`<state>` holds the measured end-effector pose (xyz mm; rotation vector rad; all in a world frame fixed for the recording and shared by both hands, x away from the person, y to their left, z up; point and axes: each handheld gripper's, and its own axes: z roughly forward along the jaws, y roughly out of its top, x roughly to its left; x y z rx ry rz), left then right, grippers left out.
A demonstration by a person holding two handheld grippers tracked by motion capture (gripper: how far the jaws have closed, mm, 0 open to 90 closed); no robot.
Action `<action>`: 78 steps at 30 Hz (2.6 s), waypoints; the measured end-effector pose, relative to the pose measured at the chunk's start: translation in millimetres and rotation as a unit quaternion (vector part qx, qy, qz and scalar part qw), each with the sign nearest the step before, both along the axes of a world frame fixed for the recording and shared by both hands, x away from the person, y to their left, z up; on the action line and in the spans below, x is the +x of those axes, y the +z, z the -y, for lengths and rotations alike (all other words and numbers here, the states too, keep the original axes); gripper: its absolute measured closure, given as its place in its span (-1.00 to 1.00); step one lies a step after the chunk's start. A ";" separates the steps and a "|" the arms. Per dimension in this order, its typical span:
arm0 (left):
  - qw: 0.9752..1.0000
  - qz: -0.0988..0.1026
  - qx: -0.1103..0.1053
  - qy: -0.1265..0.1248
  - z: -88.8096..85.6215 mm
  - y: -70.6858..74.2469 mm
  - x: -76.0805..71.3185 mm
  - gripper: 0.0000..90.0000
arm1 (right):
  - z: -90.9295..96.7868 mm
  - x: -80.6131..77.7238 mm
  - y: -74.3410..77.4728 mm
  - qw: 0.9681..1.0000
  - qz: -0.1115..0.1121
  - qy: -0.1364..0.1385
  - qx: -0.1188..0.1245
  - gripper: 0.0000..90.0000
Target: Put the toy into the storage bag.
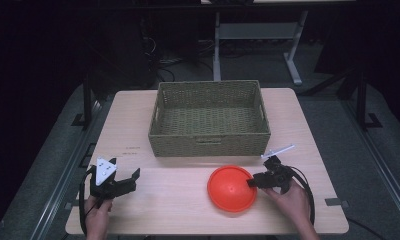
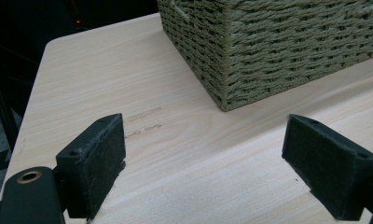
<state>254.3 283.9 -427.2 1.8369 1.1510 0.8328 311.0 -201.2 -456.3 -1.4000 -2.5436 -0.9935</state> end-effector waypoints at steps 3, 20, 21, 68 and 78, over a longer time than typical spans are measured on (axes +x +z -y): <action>1.000 0.002 0.000 -0.001 1.1 0.1 -0.1 -0.71 | 0.4 0.4 -0.6 1.000 0.000 0.003 0.008 0.30; 1.000 0.001 0.002 0.002 1.4 0.0 -1.5 -0.71 | 2.5 -5.2 8.1 0.999 0.019 0.009 0.049 0.75; 1.000 0.001 0.002 0.002 1.4 0.0 -1.5 -0.71 | 2.5 -5.2 8.1 0.999 0.019 0.009 0.049 0.75; 1.000 0.006 -0.019 0.014 -8.6 1.6 -0.8 -0.71 | -10.7 -4.2 133.6 0.994 0.096 0.048 0.029 0.83; 0.999 0.005 -0.028 0.018 -11.6 1.1 1.5 -0.71 | -19.2 12.5 161.0 0.993 0.102 0.057 0.033 0.83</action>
